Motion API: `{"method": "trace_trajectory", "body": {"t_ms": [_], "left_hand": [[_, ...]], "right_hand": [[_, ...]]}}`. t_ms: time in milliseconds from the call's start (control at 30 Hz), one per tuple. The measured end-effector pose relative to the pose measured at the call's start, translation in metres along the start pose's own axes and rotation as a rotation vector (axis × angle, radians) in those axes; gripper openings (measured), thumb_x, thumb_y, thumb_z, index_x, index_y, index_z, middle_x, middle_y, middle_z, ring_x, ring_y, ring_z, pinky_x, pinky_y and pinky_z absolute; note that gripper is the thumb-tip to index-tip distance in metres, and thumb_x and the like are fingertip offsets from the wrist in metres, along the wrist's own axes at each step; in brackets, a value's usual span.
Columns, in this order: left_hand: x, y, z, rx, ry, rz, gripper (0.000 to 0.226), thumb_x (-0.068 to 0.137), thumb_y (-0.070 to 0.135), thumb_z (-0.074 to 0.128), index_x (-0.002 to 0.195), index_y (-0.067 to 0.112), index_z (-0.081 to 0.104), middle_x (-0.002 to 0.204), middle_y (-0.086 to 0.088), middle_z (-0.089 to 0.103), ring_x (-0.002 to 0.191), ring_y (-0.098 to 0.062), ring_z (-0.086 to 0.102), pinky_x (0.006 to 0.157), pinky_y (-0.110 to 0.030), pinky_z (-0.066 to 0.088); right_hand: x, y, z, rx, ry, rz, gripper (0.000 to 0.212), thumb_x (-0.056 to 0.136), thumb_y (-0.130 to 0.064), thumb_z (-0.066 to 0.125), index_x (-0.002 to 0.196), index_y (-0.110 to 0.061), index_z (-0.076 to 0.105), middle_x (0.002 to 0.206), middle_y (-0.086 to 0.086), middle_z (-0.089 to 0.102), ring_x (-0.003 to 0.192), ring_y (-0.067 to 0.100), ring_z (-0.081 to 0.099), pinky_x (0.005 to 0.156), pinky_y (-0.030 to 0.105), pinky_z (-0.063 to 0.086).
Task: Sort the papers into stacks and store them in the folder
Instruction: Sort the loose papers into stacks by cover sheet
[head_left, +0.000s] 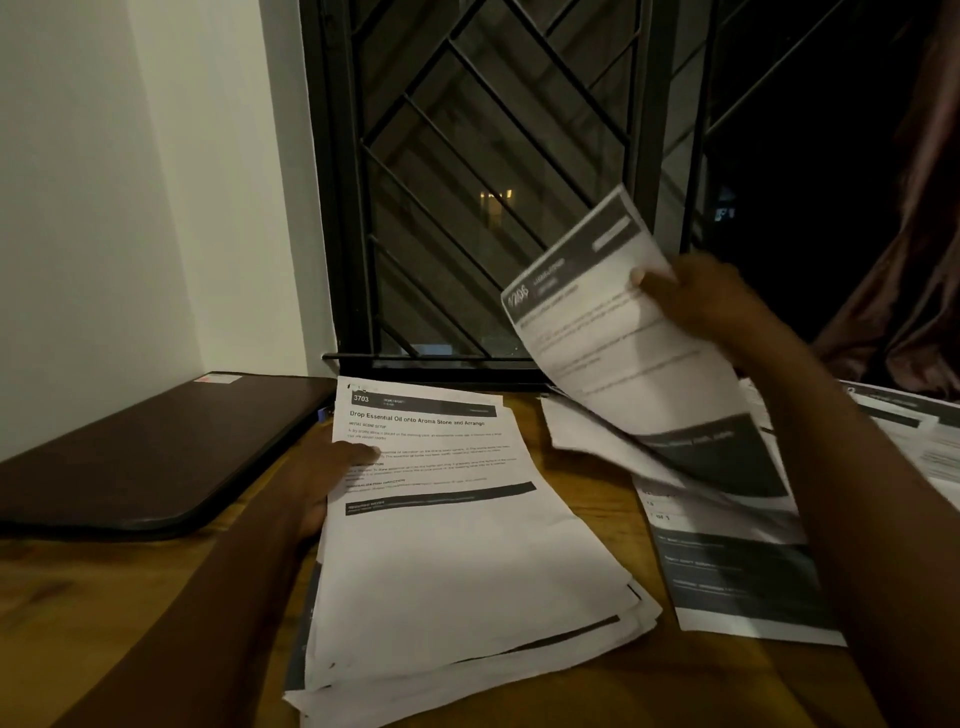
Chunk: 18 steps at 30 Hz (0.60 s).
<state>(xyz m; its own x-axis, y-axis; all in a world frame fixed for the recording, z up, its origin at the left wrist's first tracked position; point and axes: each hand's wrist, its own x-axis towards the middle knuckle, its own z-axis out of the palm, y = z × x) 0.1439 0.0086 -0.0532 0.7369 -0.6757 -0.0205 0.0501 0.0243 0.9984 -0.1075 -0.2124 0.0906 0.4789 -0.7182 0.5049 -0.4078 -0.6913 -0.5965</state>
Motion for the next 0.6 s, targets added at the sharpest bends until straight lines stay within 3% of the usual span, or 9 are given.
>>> {"method": "trace_trajectory", "body": {"t_ms": [100, 200, 267, 333, 400, 500, 600], "left_hand": [[0.004, 0.002, -0.005, -0.041, 0.019, -0.002, 0.034, 0.094, -0.010, 0.048, 0.126, -0.003, 0.056, 0.124, -0.028, 0.061, 0.109, -0.046, 0.062, 0.098, -0.059, 0.047], [0.001, 0.006, -0.013, -0.032, 0.026, -0.004, 0.021, 0.098, -0.006, 0.042, 0.105, 0.001, 0.060, 0.108, -0.019, 0.070, 0.085, -0.035, 0.070, 0.083, -0.048, 0.057], [-0.002, 0.006, -0.018, 0.024, 0.031, -0.023, 0.024, 0.098, -0.003, 0.045, 0.118, -0.003, 0.057, 0.124, -0.024, 0.061, 0.107, -0.044, 0.061, 0.100, -0.056, 0.046], [-0.005, 0.007, -0.018, 0.081, 0.052, -0.003, 0.028, 0.096, 0.003, 0.056, 0.123, 0.000, 0.056, 0.122, -0.022, 0.062, 0.114, -0.039, 0.059, 0.099, -0.052, 0.047], [-0.007, 0.007, -0.014, 0.180, 0.069, 0.056, 0.035, 0.090, 0.014, 0.067, 0.121, 0.003, 0.057, 0.117, -0.017, 0.066, 0.111, -0.035, 0.062, 0.094, -0.049, 0.052], [-0.011, 0.009, -0.005, 0.083, 0.058, 0.041, 0.032, 0.096, 0.004, 0.055, 0.128, 0.005, 0.054, 0.115, -0.017, 0.066, 0.105, -0.037, 0.064, 0.084, -0.045, 0.057], [-0.007, 0.009, -0.004, -0.042, 0.003, -0.005, 0.043, 0.097, -0.007, 0.045, 0.140, -0.002, 0.043, 0.135, -0.028, 0.054, 0.123, -0.047, 0.052, 0.105, -0.061, 0.039]], "right_hand": [[-0.013, -0.029, -0.028, 0.202, 0.196, -0.222, 0.028, 0.099, -0.027, 0.046, 0.125, -0.019, 0.056, 0.104, 0.000, 0.061, 0.090, 0.014, 0.059, 0.081, 0.030, 0.049], [-0.023, -0.050, -0.038, 0.428, 0.291, -0.379, 0.020, 0.097, -0.024, 0.051, 0.110, -0.014, 0.063, 0.095, -0.005, 0.067, 0.084, 0.008, 0.066, 0.071, 0.025, 0.055], [-0.019, -0.053, -0.027, 0.663, 0.247, -0.349, 0.012, 0.092, -0.019, 0.061, 0.090, -0.007, 0.064, 0.080, -0.003, 0.069, 0.072, 0.010, 0.068, 0.065, 0.028, 0.057], [-0.011, -0.045, 0.002, 0.825, 0.114, -0.170, 0.017, 0.082, -0.018, 0.072, 0.078, -0.009, 0.059, 0.070, 0.002, 0.063, 0.063, 0.016, 0.059, 0.061, 0.025, 0.048], [-0.010, -0.021, 0.045, 0.725, -0.022, 0.020, 0.009, 0.085, -0.012, 0.069, 0.091, -0.007, 0.064, 0.080, 0.007, 0.064, 0.064, 0.018, 0.055, 0.058, 0.023, 0.047], [-0.030, 0.023, 0.110, 0.462, -0.235, 0.134, 0.025, 0.086, -0.018, 0.069, 0.108, -0.007, 0.068, 0.106, 0.010, 0.068, 0.083, 0.020, 0.060, 0.069, 0.025, 0.046], [-0.047, 0.035, 0.140, 0.292, -0.213, 0.140, 0.032, 0.090, -0.025, 0.064, 0.118, -0.011, 0.065, 0.118, 0.006, 0.066, 0.091, 0.010, 0.052, 0.074, 0.019, 0.037]]}}
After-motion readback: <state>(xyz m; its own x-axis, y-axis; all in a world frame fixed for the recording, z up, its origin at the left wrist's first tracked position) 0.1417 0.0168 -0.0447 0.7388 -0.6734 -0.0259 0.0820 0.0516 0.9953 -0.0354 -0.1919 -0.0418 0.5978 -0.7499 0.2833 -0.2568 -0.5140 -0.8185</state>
